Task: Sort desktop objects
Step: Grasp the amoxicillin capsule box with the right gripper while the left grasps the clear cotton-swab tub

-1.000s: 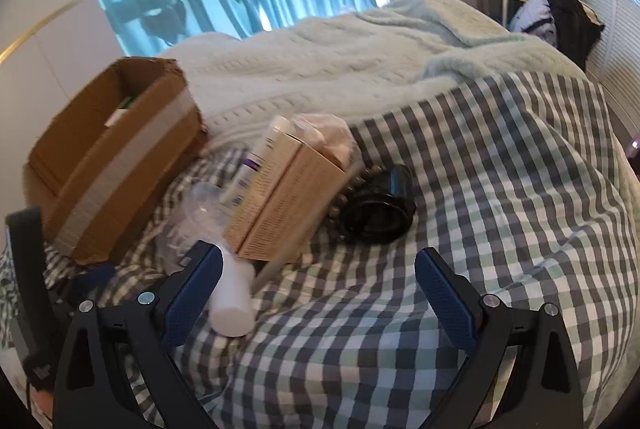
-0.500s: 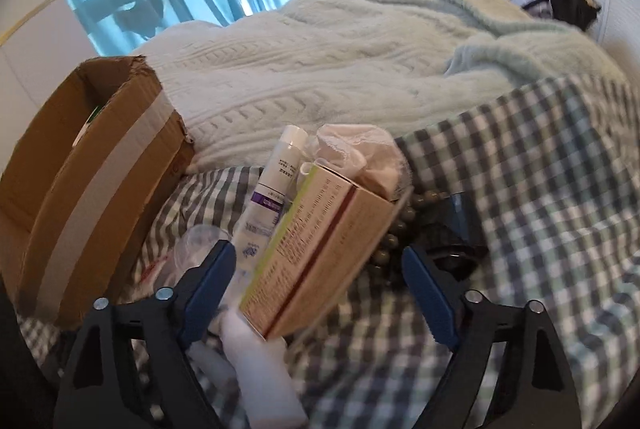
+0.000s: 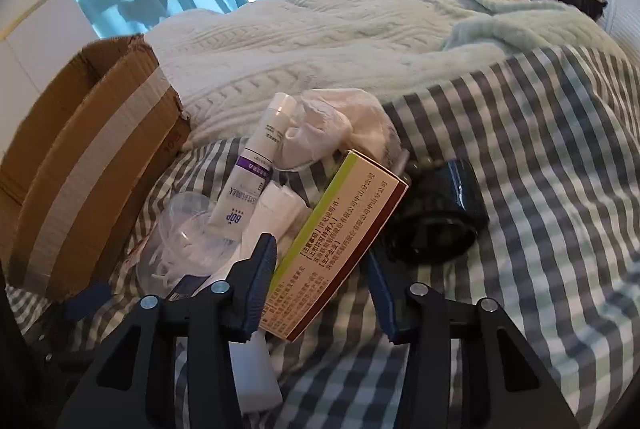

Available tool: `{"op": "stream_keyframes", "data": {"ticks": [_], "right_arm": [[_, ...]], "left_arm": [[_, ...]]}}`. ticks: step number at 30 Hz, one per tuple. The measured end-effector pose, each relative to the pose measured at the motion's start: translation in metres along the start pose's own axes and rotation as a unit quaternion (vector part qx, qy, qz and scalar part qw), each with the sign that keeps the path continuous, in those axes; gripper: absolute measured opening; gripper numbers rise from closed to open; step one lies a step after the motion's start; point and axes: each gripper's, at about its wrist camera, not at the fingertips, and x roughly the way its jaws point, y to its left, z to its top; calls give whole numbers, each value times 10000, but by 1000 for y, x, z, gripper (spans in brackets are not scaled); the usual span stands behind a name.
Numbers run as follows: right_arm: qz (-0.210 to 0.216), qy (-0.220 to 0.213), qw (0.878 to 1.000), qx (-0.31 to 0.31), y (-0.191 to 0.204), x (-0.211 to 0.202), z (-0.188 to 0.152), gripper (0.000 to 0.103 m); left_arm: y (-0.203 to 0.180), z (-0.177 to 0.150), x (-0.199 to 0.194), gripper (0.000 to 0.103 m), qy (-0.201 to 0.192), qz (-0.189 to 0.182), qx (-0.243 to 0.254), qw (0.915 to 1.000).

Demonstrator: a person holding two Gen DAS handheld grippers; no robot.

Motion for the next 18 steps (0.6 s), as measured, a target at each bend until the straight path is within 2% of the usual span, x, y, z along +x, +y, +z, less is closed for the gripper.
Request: {"op": "stream_keyframes", "data": {"ticks": [2,5,8,11,13,16,18], "right_arm": [[108,-110,9998,110,-6,-7,-2,42],[273,-205,9992,189,-11,-16,-3,42],[370,-224,9988,212,-11,-19,-4,42],[411,-213,9987,208,-11,-20,-5,42],[397,-218,9988,163,-9,-20,-6,41],[367,-272,9989,75,-4,-24,-9,39],[392,-338,9986,50,-4,-29,-11,37]], "left_arm": [[-9,4,4,103,-15,54,336,9994],[-18,10,16,103,3,332,758,9966],[-16,15,30,103,101,422,875,9952],[-12,20,44,100,195,307,885,9954],[-16,21,45,87,188,286,1017,9942],[-36,15,39,70,-13,523,1698,9841],[-45,10,33,66,-151,658,1996,9776]]}}
